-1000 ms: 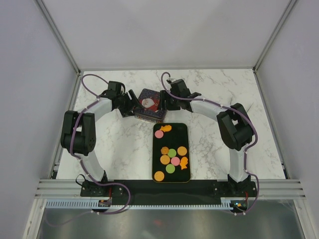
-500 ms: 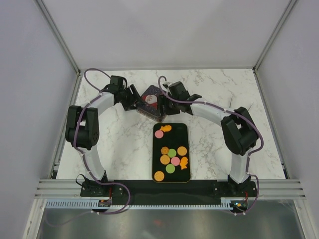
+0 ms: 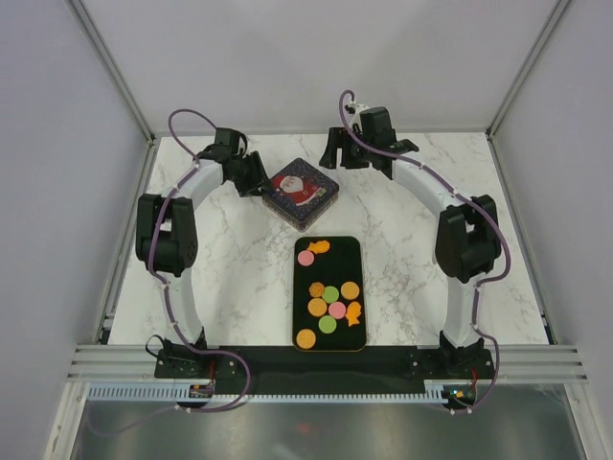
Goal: Pack the cookies
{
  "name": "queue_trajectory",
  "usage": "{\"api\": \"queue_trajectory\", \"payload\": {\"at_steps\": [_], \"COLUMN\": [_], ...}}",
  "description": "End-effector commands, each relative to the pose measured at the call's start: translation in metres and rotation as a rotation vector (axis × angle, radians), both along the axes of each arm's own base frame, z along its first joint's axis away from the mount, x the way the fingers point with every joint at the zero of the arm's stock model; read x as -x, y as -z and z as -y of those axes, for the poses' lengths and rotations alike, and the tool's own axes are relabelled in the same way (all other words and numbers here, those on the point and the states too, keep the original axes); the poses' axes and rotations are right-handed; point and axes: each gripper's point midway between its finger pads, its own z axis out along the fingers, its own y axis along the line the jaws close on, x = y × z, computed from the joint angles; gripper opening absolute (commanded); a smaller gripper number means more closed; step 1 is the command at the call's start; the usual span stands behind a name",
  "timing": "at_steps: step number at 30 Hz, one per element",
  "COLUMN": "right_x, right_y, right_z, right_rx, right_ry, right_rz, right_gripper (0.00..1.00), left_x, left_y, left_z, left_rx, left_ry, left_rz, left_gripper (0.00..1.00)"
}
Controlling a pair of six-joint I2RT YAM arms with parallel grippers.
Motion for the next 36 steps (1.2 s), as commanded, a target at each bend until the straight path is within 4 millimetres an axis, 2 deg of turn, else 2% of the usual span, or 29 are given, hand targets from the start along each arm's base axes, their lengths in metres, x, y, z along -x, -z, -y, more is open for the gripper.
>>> {"api": "queue_trajectory", "payload": {"at_steps": [1, 4, 5, 6, 8, 11, 16, 20, 21, 25, 26, 29, 32, 33, 35, 36], "right_x": [-0.024, -0.042, -0.046, -0.052, -0.055, -0.054, -0.047, -0.036, -0.033, -0.028, -0.027, -0.025, -0.024, -0.025, -0.025, -0.025], "right_y": [0.027, 0.043, 0.063, 0.056, 0.071, 0.071, 0.07, 0.067, 0.072, 0.074, 0.076, 0.076, 0.076, 0.077, 0.076, 0.076], "right_z": [-0.003, -0.01, -0.013, -0.02, -0.025, -0.034, -0.032, -0.033, -0.032, -0.032, -0.032, -0.032, -0.031, -0.03, -0.03, -0.029], "right_rx": [0.04, 0.025, 0.029, 0.003, -0.012, -0.047, -0.044, -0.04, -0.036, -0.029, -0.026, -0.027, -0.02, -0.017, -0.016, -0.014], "right_ry": [-0.048, -0.07, -0.076, -0.094, -0.106, -0.128, -0.131, -0.142, -0.145, -0.149, -0.148, -0.148, -0.148, -0.145, -0.145, -0.145], "right_rz": [-0.001, -0.018, -0.052, -0.039, -0.071, -0.086, -0.091, -0.092, -0.102, -0.108, -0.11, -0.113, -0.108, -0.108, -0.105, -0.104], "right_gripper": [0.81, 0.82, 0.82, 0.82, 0.82, 0.82, 0.82, 0.82, 0.81, 0.81, 0.81, 0.81, 0.81, 0.81, 0.81, 0.81], "left_x": [-0.008, -0.009, -0.009, -0.009, -0.009, -0.009, -0.01, -0.012, -0.013, -0.014, -0.015, -0.013, -0.004, 0.006, 0.013, 0.025], "left_y": [-0.006, -0.002, 0.0, -0.001, 0.0, 0.0, -0.002, -0.006, -0.008, -0.014, -0.021, -0.034, -0.038, -0.038, -0.04, -0.034], "left_z": [-0.002, -0.002, -0.002, -0.001, -0.001, 0.0, 0.002, 0.005, 0.007, 0.009, 0.008, 0.012, 0.018, 0.02, 0.023, 0.021], "left_rx": [-0.056, -0.059, -0.059, -0.057, -0.058, -0.052, -0.035, -0.017, -0.008, 0.004, 0.009, 0.04, 0.087, 0.116, 0.152, 0.153], "left_ry": [0.061, 0.072, 0.075, 0.077, 0.079, 0.081, 0.08, 0.078, 0.08, 0.074, 0.07, 0.067, 0.061, 0.042, 0.01, -0.009], "left_rz": [0.031, 0.024, 0.021, 0.023, 0.02, 0.019, 0.02, 0.022, 0.025, 0.037, 0.052, 0.075, 0.077, 0.053, 0.05, 0.03], "left_gripper": [0.52, 0.52, 0.52, 0.52, 0.52, 0.52, 0.53, 0.6, 0.61, 0.74, 0.8, 0.87, 0.91, 0.91, 0.91, 0.91]}}
